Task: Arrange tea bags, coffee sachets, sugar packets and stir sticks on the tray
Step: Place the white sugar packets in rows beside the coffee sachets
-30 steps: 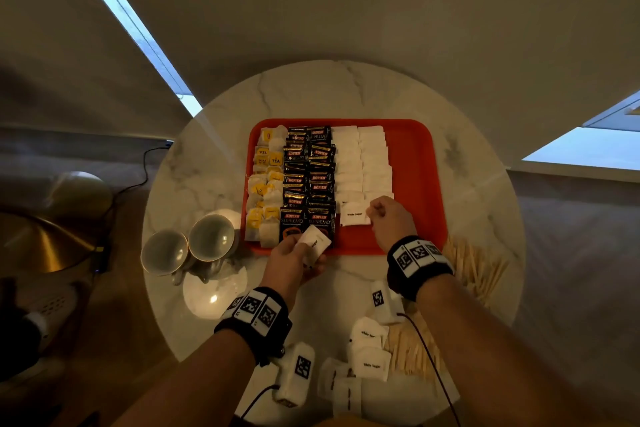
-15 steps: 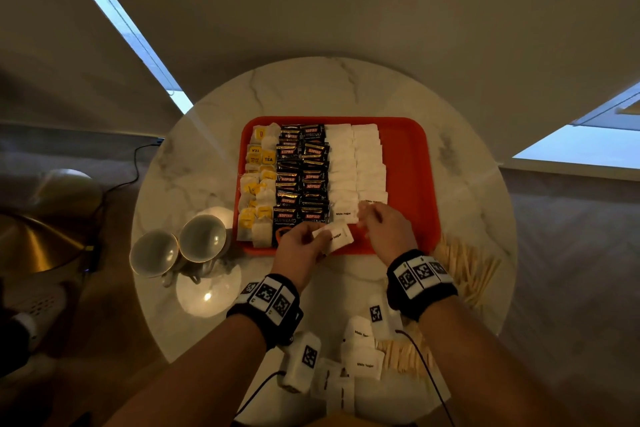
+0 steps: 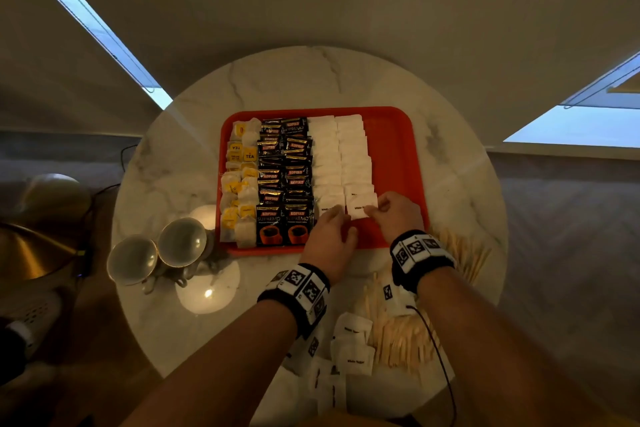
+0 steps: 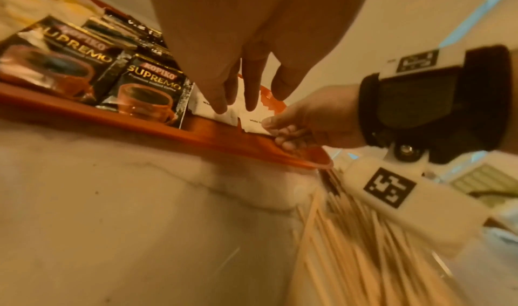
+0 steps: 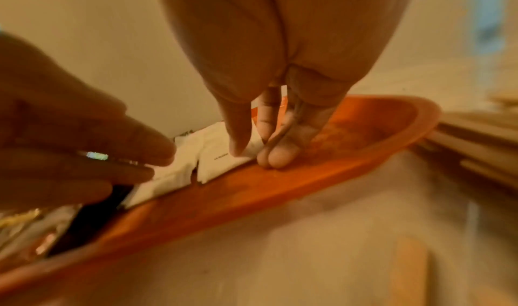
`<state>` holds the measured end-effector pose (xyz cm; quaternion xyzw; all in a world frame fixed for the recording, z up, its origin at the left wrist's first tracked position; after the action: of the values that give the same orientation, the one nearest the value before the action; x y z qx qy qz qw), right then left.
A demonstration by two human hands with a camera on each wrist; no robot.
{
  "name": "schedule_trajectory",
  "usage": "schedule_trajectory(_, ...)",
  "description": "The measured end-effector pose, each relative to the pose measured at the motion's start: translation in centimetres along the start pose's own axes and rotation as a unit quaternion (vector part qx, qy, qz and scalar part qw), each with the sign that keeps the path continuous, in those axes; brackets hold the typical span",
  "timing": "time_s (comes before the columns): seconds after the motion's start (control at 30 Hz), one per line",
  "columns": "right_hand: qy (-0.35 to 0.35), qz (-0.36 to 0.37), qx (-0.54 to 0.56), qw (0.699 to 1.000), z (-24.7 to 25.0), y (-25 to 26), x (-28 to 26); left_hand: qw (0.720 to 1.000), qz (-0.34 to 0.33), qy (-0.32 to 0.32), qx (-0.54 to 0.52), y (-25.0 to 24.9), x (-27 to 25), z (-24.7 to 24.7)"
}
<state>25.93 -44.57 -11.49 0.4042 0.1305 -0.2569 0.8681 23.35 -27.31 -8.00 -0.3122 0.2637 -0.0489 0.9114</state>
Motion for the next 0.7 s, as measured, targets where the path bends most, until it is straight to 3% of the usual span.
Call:
schedule_trajectory(0.3, 0.006, -0.011, -0.032, 0.999, 0.1, 0.5, 0.4, 0.998, -0.024, -0.005, 0.050, 0.2, 0.6, -0.8)
schedule_trajectory(0.47, 0.008, -0.009, -0.001, 1.000, 0.9, 0.9, -3.1, 0.997, -0.048, 0.000, 0.063, 0.3, -1.0, -0.2)
schedule_trajectory(0.6, 0.109, 0.019, -0.003, 0.994, -1.3, 0.4, -8.7, 0.989, -0.070, 0.082, 0.103, 1.6, -4.8, -1.7)
schedule_trajectory(0.7, 0.197, 0.059, -0.067, 0.976, -4.0, -1.0, -12.8, 0.973, -0.057, 0.168, 0.146, 3.5, -8.0, -3.5)
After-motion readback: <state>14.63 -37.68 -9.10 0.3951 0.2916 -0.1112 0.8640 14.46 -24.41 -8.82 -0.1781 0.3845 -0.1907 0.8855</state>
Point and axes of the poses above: each hand's wrist, its own x-axis towards the middle knuckle, its own z-axis out of the back of the hand, y = z × x, the point moved 9 cm from there along x, towards the middle knuckle, and after that the axes turned 9 degrees about x, right-handed, at the moved point
